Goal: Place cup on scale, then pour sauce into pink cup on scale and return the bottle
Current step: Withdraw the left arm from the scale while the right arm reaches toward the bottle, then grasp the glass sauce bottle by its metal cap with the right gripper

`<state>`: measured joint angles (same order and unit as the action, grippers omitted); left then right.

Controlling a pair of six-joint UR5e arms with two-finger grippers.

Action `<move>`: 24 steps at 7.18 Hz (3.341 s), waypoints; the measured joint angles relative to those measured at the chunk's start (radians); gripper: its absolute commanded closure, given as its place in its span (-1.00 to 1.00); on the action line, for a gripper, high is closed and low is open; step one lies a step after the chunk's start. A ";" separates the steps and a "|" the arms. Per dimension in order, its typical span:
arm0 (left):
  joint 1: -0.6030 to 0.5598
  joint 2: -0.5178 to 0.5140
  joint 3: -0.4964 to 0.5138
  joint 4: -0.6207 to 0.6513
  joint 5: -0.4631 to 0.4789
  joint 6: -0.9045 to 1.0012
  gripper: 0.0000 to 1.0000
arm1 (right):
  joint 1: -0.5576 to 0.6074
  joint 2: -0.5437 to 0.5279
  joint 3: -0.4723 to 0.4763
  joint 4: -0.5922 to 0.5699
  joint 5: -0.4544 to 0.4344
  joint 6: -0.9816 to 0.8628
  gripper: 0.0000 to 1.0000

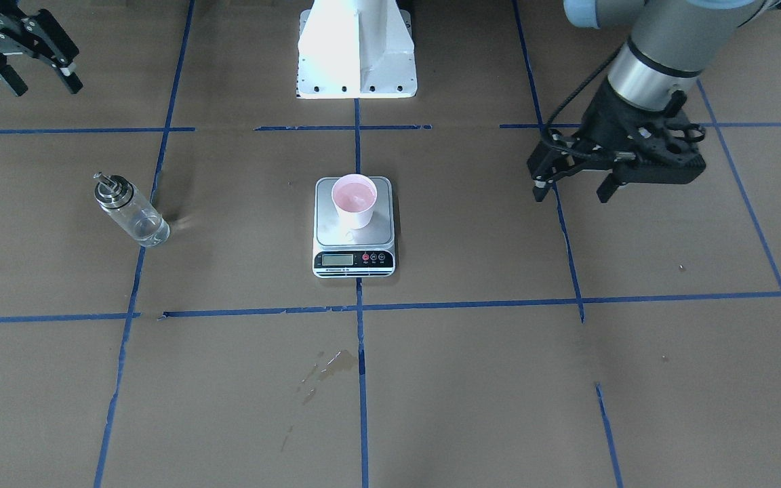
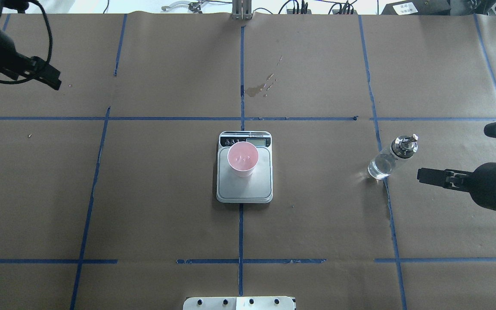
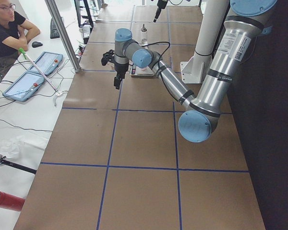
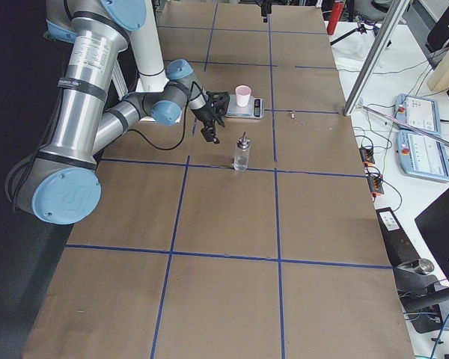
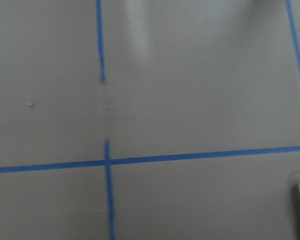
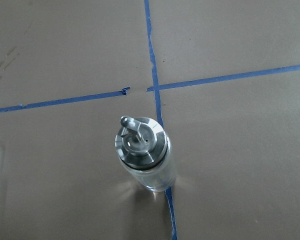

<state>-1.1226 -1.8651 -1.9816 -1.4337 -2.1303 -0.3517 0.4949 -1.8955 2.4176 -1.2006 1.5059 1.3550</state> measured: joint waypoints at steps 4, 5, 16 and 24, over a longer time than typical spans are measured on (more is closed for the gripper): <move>-0.170 0.092 0.124 -0.040 0.045 0.474 -1.00 | -0.160 0.075 -0.161 0.078 -0.332 0.014 -1.00; -0.184 0.107 0.130 -0.056 0.057 0.508 -1.00 | -0.168 0.126 -0.212 0.081 -0.384 0.015 -1.00; -0.198 0.096 0.147 -0.065 0.065 0.519 -1.00 | -0.175 0.265 -0.485 0.150 -0.559 0.003 -1.00; -0.198 0.087 0.145 -0.064 0.065 0.517 -1.00 | -0.165 0.299 -0.538 0.198 -0.574 -0.071 1.00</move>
<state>-1.3207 -1.7785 -1.8366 -1.4977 -2.0657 0.1657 0.3299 -1.5962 1.8801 -1.0030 0.9316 1.2840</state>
